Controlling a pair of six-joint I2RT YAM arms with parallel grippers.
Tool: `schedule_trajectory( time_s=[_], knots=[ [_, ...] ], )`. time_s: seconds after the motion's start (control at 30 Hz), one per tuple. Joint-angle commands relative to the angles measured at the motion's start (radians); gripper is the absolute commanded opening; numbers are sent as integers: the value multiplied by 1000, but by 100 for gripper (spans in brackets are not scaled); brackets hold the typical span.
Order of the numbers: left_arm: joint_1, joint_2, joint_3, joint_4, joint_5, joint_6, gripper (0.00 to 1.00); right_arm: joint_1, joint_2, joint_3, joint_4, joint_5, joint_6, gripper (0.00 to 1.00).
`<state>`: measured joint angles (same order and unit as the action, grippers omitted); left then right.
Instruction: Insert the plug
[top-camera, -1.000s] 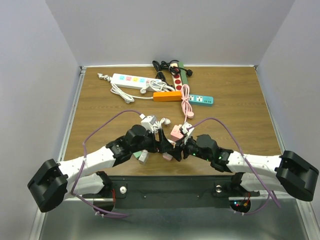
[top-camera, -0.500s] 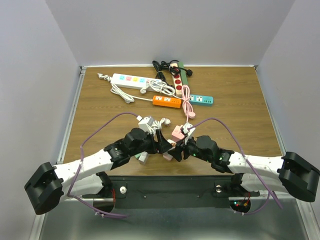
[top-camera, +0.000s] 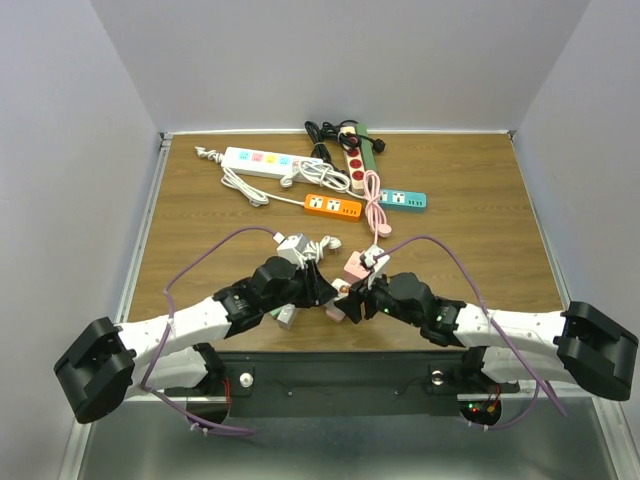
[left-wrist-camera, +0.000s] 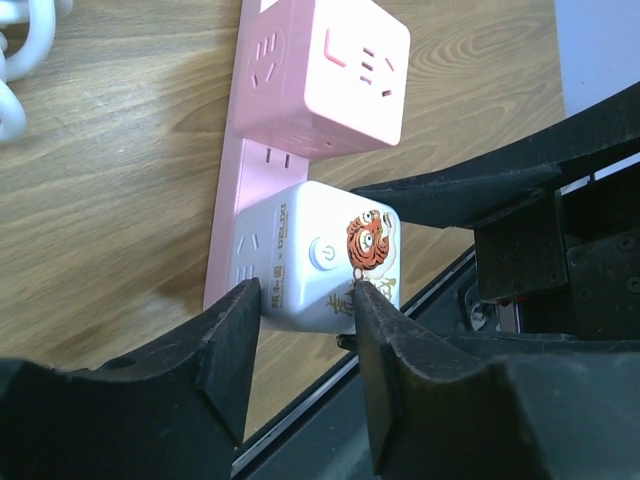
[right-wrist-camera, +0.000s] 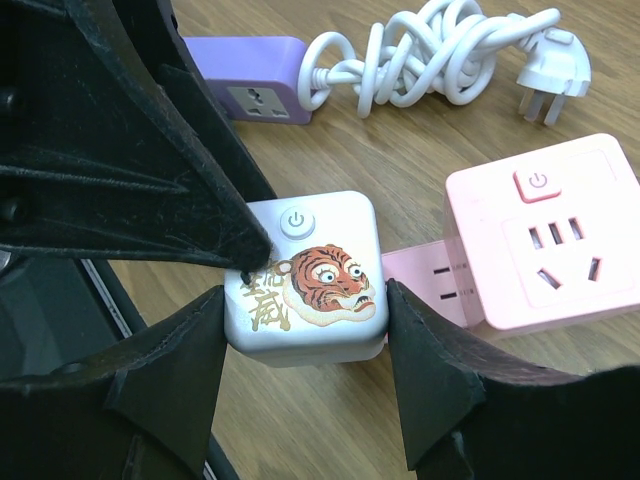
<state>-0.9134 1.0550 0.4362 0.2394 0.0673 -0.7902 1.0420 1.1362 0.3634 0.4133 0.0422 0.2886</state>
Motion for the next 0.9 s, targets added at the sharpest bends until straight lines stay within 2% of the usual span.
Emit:
schedule_trajectory(
  time_s=[0.0,0.3,0.5,0.73,0.87],
  knots=[
    [-16,7,-40,23,34,3,43,59,48,-18,-229,-48,115,1],
    [-120,36,-99,77,42,-44,26,108,68,31,-320,-21,196,1],
    [-228,69,-114,100,22,-87,24,147,129,45,-332,-25,241,1],
    [-297,73,-132,100,2,-138,22,233,212,75,-347,15,296,1],
    [-350,40,-177,95,-3,-184,16,271,214,92,-376,45,325,1]
  ],
)
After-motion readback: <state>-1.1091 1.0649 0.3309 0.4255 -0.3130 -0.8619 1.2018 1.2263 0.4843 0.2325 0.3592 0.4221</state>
